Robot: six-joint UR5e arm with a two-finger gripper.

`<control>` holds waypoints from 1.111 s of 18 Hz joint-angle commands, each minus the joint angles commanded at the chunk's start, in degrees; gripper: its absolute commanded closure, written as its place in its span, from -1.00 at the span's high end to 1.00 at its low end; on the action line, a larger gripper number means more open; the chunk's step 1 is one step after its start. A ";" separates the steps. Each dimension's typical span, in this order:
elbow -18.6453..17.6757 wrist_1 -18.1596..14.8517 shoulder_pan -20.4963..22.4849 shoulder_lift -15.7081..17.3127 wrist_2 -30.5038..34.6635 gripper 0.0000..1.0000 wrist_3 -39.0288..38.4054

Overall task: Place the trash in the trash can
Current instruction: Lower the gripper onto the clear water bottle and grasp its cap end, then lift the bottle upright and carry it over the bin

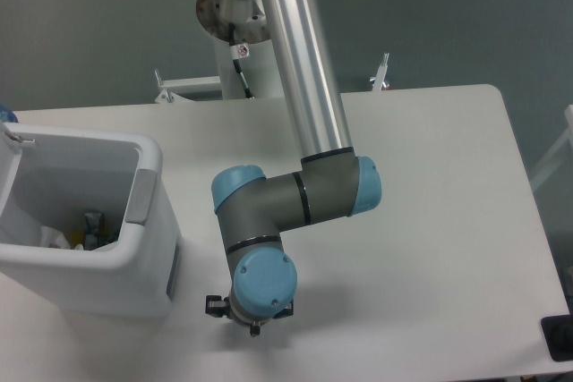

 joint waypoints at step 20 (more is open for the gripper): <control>2.63 17.12 3.77 17.40 -9.22 -0.74 -2.71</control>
